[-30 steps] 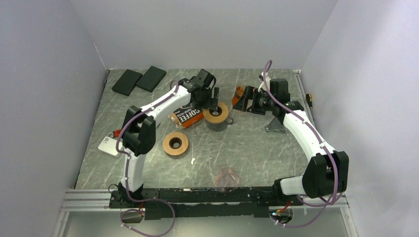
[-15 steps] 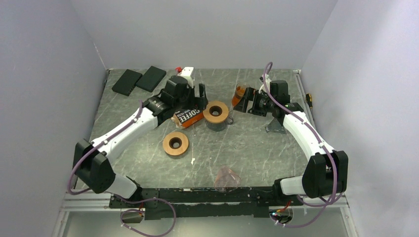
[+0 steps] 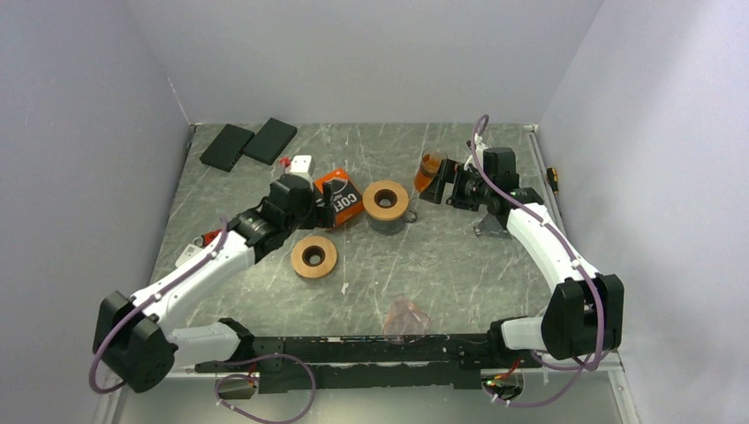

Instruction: Place the coffee filter in the dripper

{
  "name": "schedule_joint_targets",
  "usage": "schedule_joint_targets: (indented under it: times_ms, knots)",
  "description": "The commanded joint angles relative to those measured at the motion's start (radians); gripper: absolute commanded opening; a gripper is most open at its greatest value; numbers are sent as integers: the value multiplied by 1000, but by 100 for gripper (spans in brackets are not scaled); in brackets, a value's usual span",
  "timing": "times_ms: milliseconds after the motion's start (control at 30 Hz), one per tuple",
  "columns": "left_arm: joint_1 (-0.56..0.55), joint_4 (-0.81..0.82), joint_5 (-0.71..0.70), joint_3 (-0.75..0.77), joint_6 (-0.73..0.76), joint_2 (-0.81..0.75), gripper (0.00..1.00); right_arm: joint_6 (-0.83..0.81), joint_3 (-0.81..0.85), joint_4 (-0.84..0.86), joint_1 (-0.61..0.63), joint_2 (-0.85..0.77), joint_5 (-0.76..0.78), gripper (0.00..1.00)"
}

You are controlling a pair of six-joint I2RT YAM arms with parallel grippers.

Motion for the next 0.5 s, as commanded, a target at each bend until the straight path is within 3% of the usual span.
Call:
schedule_joint_targets:
  times_ms: [0, 167, 333, 467]
  knots:
    - [1, 80, 51, -113, 44, -119, 99, 12, -26, 60, -7, -46, 25, 100]
    - [0, 146, 228, -185, 65, -162, 100, 39, -69, 83, -11, -50, 17, 100]
    - [-19, 131, 354, -157, 51, -45, 100, 48, -99, 101, -17, -48, 5, 100]
    - [-112, 134, 409, -116, 90, 61, 99, 54, -108, 101, -30, -50, 1, 100]
